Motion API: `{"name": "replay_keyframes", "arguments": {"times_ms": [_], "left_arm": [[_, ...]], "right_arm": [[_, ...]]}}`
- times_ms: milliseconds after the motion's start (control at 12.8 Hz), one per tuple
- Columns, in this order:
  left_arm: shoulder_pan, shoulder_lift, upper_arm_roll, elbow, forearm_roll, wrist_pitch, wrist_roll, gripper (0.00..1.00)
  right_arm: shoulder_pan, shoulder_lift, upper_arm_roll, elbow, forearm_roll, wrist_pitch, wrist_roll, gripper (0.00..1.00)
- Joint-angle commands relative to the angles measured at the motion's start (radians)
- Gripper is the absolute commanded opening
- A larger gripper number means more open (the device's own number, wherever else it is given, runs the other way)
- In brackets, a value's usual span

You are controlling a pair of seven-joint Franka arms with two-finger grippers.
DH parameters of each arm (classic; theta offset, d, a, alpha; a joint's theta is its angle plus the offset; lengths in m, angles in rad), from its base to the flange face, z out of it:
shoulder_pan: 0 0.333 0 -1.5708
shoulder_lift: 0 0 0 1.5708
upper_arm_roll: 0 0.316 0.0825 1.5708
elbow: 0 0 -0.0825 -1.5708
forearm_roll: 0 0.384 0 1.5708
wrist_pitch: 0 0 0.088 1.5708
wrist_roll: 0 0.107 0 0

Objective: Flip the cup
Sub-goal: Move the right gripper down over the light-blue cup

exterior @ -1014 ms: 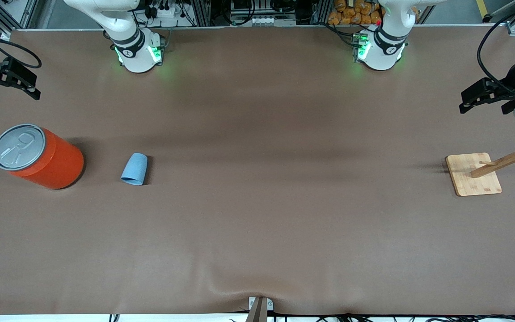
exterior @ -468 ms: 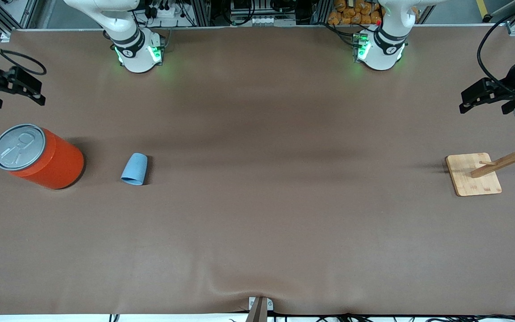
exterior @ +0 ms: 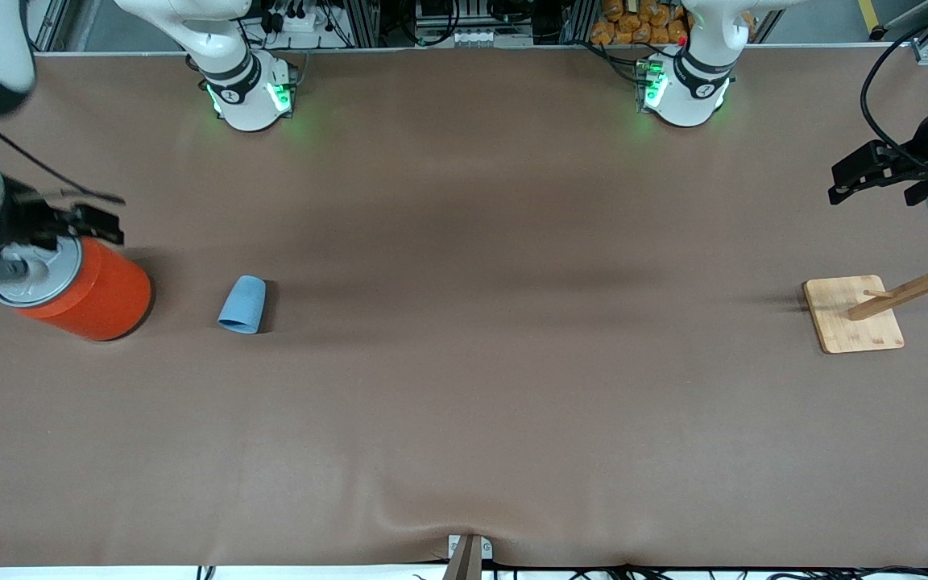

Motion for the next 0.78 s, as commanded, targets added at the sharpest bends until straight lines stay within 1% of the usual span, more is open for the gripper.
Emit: {"name": "replay_keyframes", "arguments": {"times_ms": [0,156,390,546,702], "left_arm": [[0.008,0.001,-0.004,0.008,-0.01,-0.001,0.006,1.0],[0.008,0.001,-0.004,0.008,-0.01,-0.001,0.006,1.0],[0.008,0.001,-0.004,0.008,-0.01,-0.001,0.006,1.0],[0.008,0.001,-0.004,0.008,-0.012,-0.001,0.006,1.0],[0.009,0.001,-0.004,0.008,-0.012,-0.001,0.006,1.0]], "right_arm": [[-0.021,0.066,0.007,0.029,-0.01,0.0,-0.005,1.0],[-0.014,0.109,0.007,0.013,-0.01,0.011,0.001,1.0],[-0.015,0.094,0.009,-0.197,0.005,0.197,0.007,1.0],[-0.013,0.094,0.009,-0.3,0.075,0.314,0.007,1.0],[-0.013,0.092,0.009,-0.427,0.153,0.481,0.009,1.0]]}}
